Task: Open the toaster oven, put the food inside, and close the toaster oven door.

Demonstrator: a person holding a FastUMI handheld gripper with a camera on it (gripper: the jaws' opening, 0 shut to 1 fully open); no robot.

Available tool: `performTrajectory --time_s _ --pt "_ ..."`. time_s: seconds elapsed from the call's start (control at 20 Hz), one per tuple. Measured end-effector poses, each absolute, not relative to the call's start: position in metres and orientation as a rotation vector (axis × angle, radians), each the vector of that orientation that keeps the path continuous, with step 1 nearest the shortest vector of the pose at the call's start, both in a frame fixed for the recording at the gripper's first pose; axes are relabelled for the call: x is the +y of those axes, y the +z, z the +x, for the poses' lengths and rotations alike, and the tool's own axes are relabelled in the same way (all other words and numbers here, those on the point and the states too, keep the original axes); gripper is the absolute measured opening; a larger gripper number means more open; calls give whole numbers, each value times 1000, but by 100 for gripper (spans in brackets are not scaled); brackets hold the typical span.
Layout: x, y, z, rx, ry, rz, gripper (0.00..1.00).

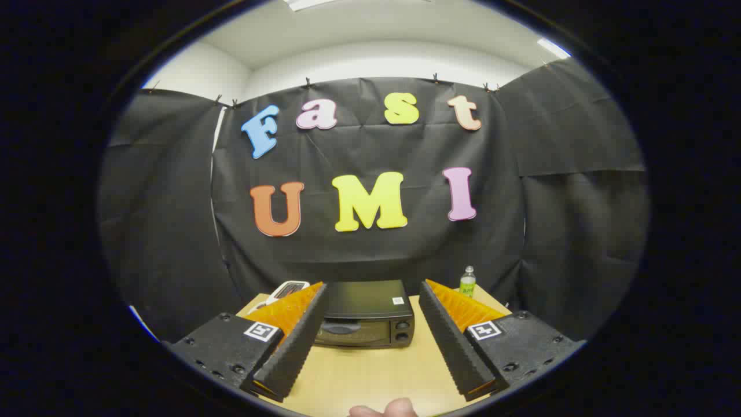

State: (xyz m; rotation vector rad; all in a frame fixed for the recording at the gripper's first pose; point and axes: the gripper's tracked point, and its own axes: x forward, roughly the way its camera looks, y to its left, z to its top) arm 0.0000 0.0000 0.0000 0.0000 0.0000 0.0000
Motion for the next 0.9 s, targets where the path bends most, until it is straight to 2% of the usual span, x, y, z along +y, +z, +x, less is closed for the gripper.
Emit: performTrajectory --time_s 0.9 --pt "-3 9 4 -12 -45 -10 100"
